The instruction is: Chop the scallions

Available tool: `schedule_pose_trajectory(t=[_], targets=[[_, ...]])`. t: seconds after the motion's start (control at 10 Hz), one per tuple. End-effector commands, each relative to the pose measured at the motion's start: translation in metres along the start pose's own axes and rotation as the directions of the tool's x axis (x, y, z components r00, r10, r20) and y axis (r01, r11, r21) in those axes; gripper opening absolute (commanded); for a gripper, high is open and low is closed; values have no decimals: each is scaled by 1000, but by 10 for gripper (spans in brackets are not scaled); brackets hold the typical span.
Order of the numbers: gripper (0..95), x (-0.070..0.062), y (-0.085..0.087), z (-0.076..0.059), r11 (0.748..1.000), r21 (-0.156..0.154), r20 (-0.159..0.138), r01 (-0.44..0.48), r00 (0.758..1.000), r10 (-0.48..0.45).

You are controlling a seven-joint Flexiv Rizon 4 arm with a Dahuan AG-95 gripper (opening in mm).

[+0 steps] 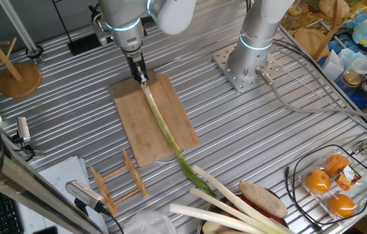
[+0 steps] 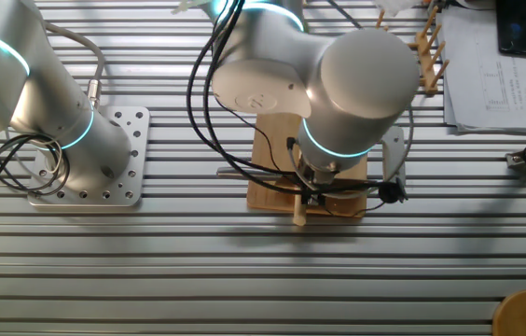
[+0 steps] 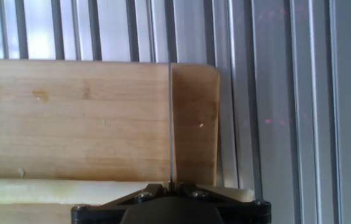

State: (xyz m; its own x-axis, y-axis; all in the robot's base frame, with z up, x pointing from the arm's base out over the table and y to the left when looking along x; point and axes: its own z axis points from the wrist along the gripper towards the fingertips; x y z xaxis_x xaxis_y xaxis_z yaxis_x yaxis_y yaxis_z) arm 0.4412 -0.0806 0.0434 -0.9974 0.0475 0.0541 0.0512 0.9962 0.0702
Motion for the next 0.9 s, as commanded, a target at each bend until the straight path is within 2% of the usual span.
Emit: schedule_pose_trajectory(t=[0.1,0.3,0.6,0.9], targets=[[0,-3,0,-3,1000,-17,-24,1,1000,-1],[0,-4,0,-5,1000,-20,-20,7,1000,-8],[0,-4,0,-4,1000,-18,-30,14,999,-14],[0,-4,0,-6,1000,-11,-20,28,999,-28]])
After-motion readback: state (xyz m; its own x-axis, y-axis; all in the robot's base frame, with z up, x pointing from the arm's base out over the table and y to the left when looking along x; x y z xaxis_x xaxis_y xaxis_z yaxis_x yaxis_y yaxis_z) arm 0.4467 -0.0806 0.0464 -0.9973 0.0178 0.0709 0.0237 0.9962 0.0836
